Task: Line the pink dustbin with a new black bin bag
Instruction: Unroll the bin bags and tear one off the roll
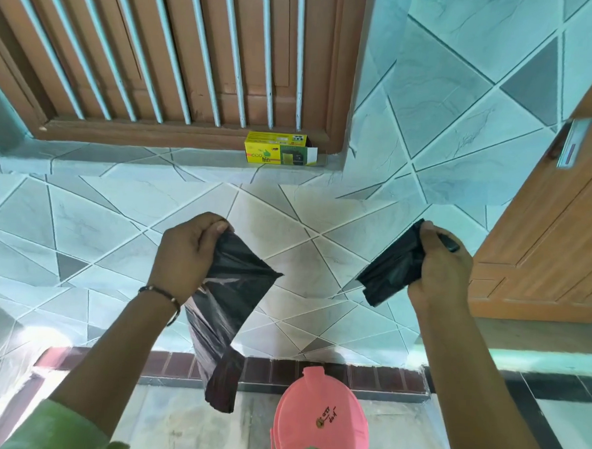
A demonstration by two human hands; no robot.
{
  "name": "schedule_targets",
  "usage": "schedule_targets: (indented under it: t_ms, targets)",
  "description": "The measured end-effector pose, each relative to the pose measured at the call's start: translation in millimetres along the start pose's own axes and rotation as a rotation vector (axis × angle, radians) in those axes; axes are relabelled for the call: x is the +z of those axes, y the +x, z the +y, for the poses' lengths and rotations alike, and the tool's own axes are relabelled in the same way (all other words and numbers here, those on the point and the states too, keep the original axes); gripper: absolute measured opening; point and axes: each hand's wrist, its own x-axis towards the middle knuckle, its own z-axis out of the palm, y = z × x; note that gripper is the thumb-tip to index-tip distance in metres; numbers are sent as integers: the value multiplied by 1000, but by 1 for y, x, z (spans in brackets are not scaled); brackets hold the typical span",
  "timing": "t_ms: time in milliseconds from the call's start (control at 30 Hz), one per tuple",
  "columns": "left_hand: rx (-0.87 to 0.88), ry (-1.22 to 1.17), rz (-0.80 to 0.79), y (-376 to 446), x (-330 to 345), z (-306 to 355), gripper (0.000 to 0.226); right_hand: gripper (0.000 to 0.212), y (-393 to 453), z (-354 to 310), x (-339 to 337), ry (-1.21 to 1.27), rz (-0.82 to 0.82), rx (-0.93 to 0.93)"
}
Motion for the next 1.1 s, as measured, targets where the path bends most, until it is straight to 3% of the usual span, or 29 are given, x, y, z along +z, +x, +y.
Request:
schedule_targets:
  t_ms: [200,267,300,400,467,533,633,700,900,1100]
  targets:
    - [-29,-49,-80,-6,17,12,22,15,-8,16,7,35,-116,112]
    - [-62,-143,-158,-11,25,21,12,15,-11,19,10,93,-150,140]
    - [-82,-187,-225,-15,30,27,17,15,-12,21,12,112,-177,148]
    - [-109,-248,-486,-31,48,42,60,15,-18,29,19,146,-247,167]
    - [-100,-293,-627,-40,61,51,68,12,-21,34,23,180,-261,186]
    - [-110,-375,-679,-45,71,61,62,19,-21,39,24,217,-262,210]
    - [-204,-467,-612,-41,80,68,38,26,-17,44,19,203,-294,236]
    - [-229,-418,-530,-36,84,65,46,24,-13,45,15,168,-319,247]
    - [-112,-224,-368,-30,91,63,25,18,1,42,7,37,-229,225]
    - [-221,-284,-118,-11,85,47,35,17,21,34,-6,55,-160,269]
